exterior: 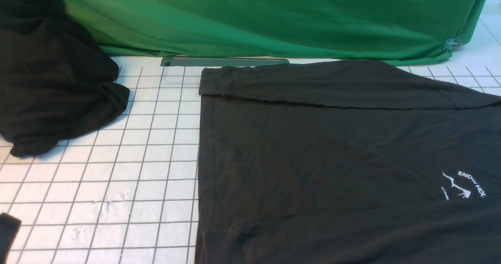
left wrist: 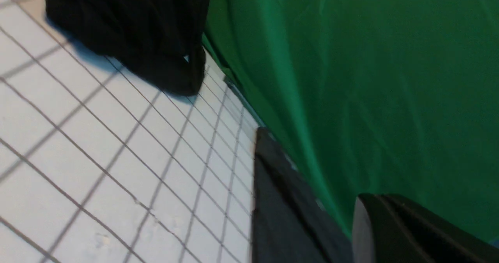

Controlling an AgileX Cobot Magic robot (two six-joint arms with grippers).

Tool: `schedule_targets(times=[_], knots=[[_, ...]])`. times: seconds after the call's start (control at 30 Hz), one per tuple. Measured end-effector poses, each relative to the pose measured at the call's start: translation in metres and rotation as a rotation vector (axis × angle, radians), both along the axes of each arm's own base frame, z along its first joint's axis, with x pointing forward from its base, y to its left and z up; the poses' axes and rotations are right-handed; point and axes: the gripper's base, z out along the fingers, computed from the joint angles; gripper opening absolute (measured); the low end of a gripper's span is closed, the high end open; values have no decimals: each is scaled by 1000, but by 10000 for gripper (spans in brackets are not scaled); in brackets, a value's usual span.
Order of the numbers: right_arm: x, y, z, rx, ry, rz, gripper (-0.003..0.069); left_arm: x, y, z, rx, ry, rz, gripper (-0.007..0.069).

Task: Fold a long-sleeved shirt over a white checkered tablecloth.
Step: 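Grasp the left edge of the dark T-shirt lying flat on the table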

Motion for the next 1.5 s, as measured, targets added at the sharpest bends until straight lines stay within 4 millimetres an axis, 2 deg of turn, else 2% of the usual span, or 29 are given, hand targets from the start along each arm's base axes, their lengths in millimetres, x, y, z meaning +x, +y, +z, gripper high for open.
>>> schedule_targets(times=[0.03, 0.1, 0.17, 0.23, 0.4, 0.47, 0.57, 0.6, 0.63, 0.67, 0.7, 0.73, 0.77, 0.83, 0.87, 0.9, 0.93, 1.03, 1.07, 1.17, 1.3, 1.33, 1.37, 1.4, 1.5], knots=[[0, 0, 1, 34, -8, -1, 242, 0, 0, 0, -38, -4, 0, 3], [0, 1, 4, 223, -29, -9, 242, 0, 0, 1, -84, -9, 1, 3], [0, 2, 6, 557, -25, -26, 242, 0, 0, 2, -109, -16, 4, 3], [0, 2, 7, 740, -14, -38, 242, 0, 1, 2, -122, -23, 8, 3], [0, 2, 7, 912, 0, -51, 242, 0, 1, 4, -148, -37, 15, 3], [0, 2, 7, 933, 0, -52, 239, -1, 0, 12, -127, -48, 1, 3], [0, 3, 9, 925, -3, -50, 212, -7, -2, 42, -38, -105, -20, 3], [-2, 3, 24, 857, -34, -27, 147, -10, -5, 74, 64, -114, -43, 3], [-4, 3, 32, 813, -56, -15, 110, -8, -6, 82, 98, -85, -59, 3], [-7, 3, 48, 747, -95, 4, 66, -8, -7, 99, 147, -69, -74, 3], [-8, 3, 55, 734, -108, 10, 59, -5, -8, 101, 171, -35, -84, 3], [-12, 3, 80, 611, -150, 29, 29, 3, -10, 119, 260, 59, -124, 3], [-12, 3, 87, 578, -157, 33, 25, 6, -10, 124, 285, 93, -138, 3], [-15, 4, 119, 423, -164, 47, 13, 22, -12, 146, 407, 250, -214, 3], [-11, 6, 140, 276, -81, 55, 9, 47, -12, 156, 522, 466, -330, 3], [-5, 7, 145, 208, 15, 58, 9, 64, -12, 154, 566, 601, -407, 3], [-5, 7, 148, 199, 23, 59, 9, 70, -11, 155, 571, 626, -420, 3], [12, 9, 148, 109, 283, 60, 9, 107, -12, 150, 601, 795, -554, 3], [21, 10, 140, 80, 432, 63, 10, 132, -13, 137, 571, 871, -626, 3], [39, 12, 119, 38, 704, 73, 15, 164, -25, 106, 490, 968, -802, 3], [55, 14, 99, 28, 892, 77, 31, 181, -58, 78, 521, 1032, -950, 15], [57, 14, 97, 27, 910, 77, 33, 183, -69, 72, 538, 1048, -965, 23], [58, 14, 96, 28, 915, 78, 34, 183, -71, 71, 541, 1053, -969, 23], [61, 14, 94, 28, 923, 76, 38, 182, -92, 62, 583, 1086, -997, 46], [64, 14, 95, 31, 904, 75, 46, 181, -121, 45, 663, 1117, -1035, 96]])
